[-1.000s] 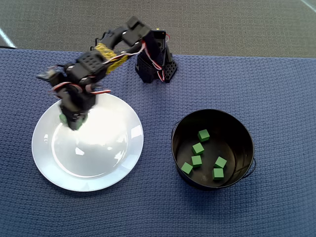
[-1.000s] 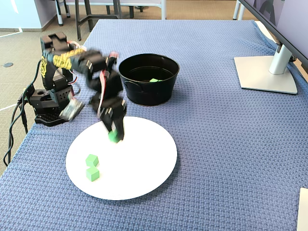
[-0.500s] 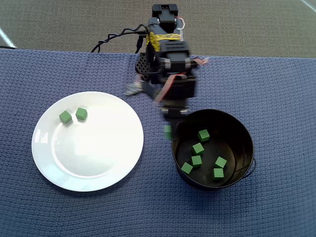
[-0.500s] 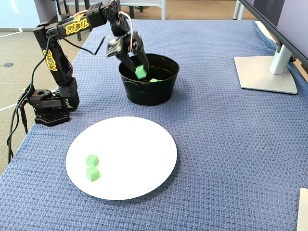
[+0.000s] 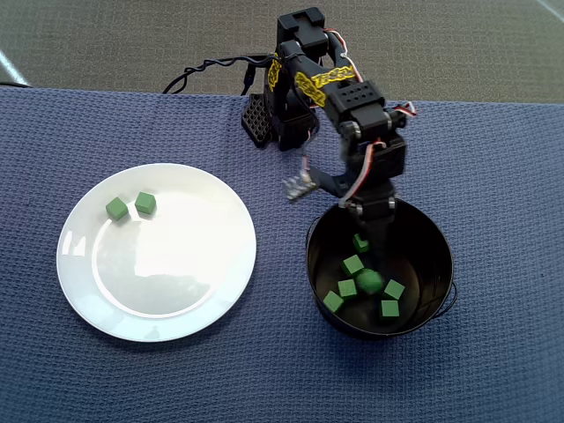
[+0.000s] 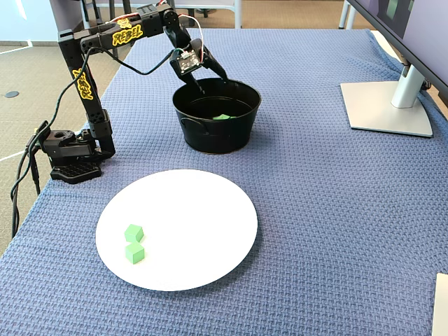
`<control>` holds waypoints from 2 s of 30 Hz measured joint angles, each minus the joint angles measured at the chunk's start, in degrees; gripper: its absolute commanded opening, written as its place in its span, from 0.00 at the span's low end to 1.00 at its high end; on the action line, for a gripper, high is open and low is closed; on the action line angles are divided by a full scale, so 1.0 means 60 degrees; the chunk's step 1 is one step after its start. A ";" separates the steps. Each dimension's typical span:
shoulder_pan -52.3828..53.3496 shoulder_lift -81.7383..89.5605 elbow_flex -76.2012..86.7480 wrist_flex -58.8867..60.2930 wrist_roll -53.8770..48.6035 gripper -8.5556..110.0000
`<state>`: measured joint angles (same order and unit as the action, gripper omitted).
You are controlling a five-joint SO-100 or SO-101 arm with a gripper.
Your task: Pick up the green cubes from the white plate and place them in the black recipient
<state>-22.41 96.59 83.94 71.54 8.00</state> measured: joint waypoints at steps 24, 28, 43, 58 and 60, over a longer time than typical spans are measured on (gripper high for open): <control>1.0063 0.0850 0.4028 -0.0381 -0.5610 0.22; 1.1030 0.0044 0.4263 -0.1157 -0.7178 0.23; 1.2905 -0.2754 0.3062 -0.2520 -0.8877 0.20; 1.3037 -0.3149 0.2710 -0.3047 -0.8525 0.07; 1.3037 -0.2974 0.2813 -0.3003 -0.8306 0.07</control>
<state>55.81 78.75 100.81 53.53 -41.84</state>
